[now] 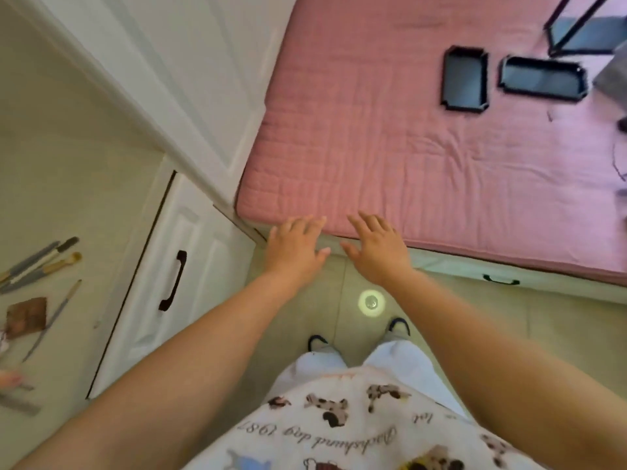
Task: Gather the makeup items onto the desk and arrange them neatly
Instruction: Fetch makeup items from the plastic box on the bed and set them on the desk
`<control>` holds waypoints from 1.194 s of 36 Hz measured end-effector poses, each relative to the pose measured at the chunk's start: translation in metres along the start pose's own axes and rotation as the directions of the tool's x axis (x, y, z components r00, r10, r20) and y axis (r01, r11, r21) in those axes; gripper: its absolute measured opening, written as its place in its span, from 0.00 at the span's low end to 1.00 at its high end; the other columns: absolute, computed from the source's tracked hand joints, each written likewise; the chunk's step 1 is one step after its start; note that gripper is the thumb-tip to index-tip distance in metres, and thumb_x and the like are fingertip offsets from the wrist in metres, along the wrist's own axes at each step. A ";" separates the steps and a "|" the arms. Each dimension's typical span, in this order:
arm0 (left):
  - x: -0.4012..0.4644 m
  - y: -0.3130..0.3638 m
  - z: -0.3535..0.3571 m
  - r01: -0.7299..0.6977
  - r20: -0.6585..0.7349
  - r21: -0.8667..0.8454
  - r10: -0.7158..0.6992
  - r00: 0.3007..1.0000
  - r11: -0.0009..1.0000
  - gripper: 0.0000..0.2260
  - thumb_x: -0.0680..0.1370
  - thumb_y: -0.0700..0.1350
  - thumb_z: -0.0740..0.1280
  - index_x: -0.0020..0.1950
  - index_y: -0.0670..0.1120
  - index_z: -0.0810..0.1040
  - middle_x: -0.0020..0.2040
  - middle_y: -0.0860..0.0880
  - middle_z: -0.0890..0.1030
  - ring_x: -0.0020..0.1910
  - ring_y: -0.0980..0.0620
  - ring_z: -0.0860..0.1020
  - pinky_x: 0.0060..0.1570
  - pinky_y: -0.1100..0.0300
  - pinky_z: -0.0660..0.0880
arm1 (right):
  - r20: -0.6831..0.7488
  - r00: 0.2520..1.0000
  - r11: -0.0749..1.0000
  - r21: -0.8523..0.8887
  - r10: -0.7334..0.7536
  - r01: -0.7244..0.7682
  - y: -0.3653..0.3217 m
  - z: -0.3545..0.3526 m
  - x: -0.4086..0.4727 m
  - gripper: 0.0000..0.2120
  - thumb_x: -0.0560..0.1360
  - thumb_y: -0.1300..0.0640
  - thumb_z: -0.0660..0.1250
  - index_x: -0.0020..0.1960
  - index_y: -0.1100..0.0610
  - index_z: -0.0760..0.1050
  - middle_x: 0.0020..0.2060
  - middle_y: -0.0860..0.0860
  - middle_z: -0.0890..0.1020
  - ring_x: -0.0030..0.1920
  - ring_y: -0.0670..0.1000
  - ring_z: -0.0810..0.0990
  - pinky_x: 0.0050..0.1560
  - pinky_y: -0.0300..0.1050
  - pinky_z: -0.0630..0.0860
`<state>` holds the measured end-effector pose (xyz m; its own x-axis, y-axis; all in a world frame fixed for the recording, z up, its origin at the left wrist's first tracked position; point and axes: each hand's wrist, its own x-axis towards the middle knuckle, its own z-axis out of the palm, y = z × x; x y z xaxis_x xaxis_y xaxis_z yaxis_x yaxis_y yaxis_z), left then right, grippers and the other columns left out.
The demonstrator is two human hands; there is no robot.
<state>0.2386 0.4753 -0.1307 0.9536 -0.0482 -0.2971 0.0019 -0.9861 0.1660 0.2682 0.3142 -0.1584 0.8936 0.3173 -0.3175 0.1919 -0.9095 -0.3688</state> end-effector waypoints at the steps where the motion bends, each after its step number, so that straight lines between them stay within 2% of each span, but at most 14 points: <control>1: 0.005 0.012 0.002 -0.026 0.010 0.002 0.026 1.000 1.000 0.27 0.78 0.57 0.59 0.75 0.53 0.56 0.74 0.49 0.61 0.72 0.48 0.58 0.69 0.47 0.58 | -0.008 0.999 0.999 0.016 0.033 -0.033 0.013 -0.001 -0.005 0.28 0.78 0.42 0.55 0.75 0.50 0.54 0.75 0.50 0.58 0.74 0.54 0.55 0.72 0.52 0.53; 9: 0.039 0.127 0.025 -0.212 0.096 0.051 0.207 0.974 0.976 0.26 0.78 0.56 0.59 0.75 0.53 0.57 0.73 0.50 0.63 0.72 0.48 0.59 0.70 0.46 0.57 | -0.055 0.971 0.970 0.092 0.232 -0.227 0.123 -0.020 -0.046 0.28 0.79 0.43 0.54 0.75 0.51 0.55 0.75 0.52 0.59 0.74 0.54 0.55 0.73 0.51 0.52; 25: 0.083 0.390 0.064 -0.405 0.142 0.022 0.398 0.906 0.914 0.25 0.78 0.55 0.59 0.73 0.52 0.59 0.72 0.50 0.64 0.70 0.47 0.61 0.67 0.49 0.58 | -0.109 0.884 0.890 0.116 0.454 -0.442 0.353 -0.092 -0.123 0.26 0.79 0.45 0.56 0.73 0.54 0.59 0.72 0.54 0.64 0.71 0.55 0.60 0.70 0.49 0.55; 32: 0.115 0.469 0.067 -0.528 0.124 0.021 0.522 0.844 0.849 0.25 0.77 0.55 0.60 0.73 0.51 0.61 0.71 0.50 0.66 0.69 0.47 0.62 0.65 0.52 0.59 | -0.138 0.837 0.846 0.158 0.529 -0.509 0.414 -0.118 -0.133 0.25 0.79 0.47 0.56 0.73 0.55 0.60 0.71 0.54 0.65 0.70 0.55 0.61 0.69 0.49 0.57; 43: 0.197 0.546 0.075 -0.595 0.191 0.028 0.580 0.792 0.804 0.25 0.77 0.55 0.60 0.73 0.52 0.60 0.72 0.51 0.65 0.69 0.47 0.61 0.64 0.50 0.62 | -0.099 0.759 0.757 0.228 0.644 -0.612 0.500 -0.152 -0.099 0.24 0.79 0.49 0.55 0.73 0.55 0.60 0.71 0.55 0.65 0.70 0.56 0.62 0.69 0.50 0.59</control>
<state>0.4050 -0.0844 -0.1687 0.6992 -0.6399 -0.3186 -0.5739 -0.7683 0.2835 0.3372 -0.2129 -0.1787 0.8418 -0.3710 -0.3920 -0.4945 -0.8213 -0.2844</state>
